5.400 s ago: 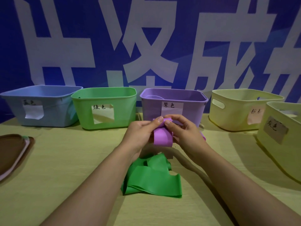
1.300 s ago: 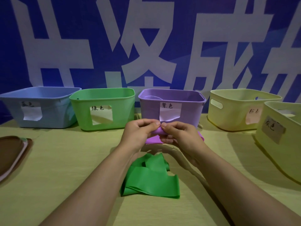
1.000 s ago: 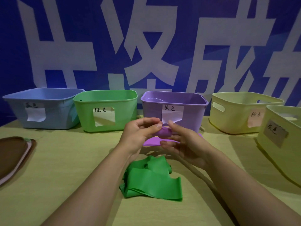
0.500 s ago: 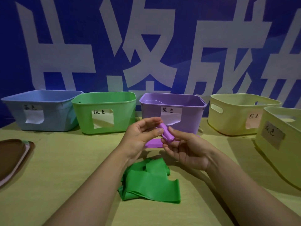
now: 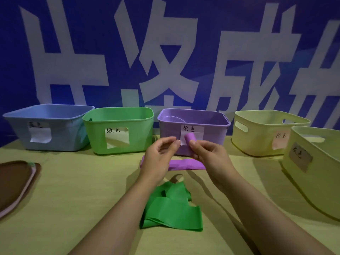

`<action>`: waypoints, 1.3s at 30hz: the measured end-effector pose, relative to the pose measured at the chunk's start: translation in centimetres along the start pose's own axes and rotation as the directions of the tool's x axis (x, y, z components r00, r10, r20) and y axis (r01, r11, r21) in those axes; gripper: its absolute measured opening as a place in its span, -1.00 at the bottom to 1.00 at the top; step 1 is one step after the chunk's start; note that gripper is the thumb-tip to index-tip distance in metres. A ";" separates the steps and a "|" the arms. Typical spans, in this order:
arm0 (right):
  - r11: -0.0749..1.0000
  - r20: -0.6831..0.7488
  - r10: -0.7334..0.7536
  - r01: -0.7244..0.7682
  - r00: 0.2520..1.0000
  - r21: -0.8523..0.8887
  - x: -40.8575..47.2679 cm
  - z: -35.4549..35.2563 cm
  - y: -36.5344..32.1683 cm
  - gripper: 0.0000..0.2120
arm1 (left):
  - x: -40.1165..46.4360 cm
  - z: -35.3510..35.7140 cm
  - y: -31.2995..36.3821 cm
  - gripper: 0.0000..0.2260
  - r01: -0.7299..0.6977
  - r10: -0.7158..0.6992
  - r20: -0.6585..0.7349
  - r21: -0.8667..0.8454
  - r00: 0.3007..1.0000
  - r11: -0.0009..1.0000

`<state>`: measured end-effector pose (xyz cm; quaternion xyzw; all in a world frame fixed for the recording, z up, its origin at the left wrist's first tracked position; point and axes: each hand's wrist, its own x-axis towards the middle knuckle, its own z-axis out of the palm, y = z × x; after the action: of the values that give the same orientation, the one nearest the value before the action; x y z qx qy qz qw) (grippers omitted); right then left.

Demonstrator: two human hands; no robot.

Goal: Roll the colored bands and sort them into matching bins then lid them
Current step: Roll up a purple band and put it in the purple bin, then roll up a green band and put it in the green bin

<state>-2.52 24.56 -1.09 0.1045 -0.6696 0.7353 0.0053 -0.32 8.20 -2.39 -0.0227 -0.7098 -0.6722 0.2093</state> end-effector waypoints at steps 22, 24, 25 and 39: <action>0.282 0.170 0.112 0.133 0.979 -0.950 15.7 3.6 -9.4 -0.63 | 1.5 -2.3 -1.5 -0.44 -0.138 0.169 0.033 0.738 0.985 0.661; 0.229 0.153 0.148 0.117 0.977 -0.966 17.0 4.1 -8.4 -0.64 | 1.6 -2.3 -1.7 -0.44 -0.133 0.172 0.030 0.765 0.985 0.630; 0.206 0.140 0.176 0.103 0.974 -0.973 17.5 4.2 -7.9 -0.66 | 1.7 -2.2 -1.8 -0.44 -0.131 0.176 0.025 0.774 0.984 0.619; 0.305 0.123 0.158 0.070 0.980 -0.950 18.8 4.2 -7.7 -0.64 | 1.8 -2.0 -2.0 -0.43 -0.060 0.095 0.001 0.786 0.996 0.615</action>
<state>-19.16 18.76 9.80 0.1337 -0.9733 0.1853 -0.0193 -2.01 5.64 -3.68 0.0540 -0.9261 -0.2852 0.2411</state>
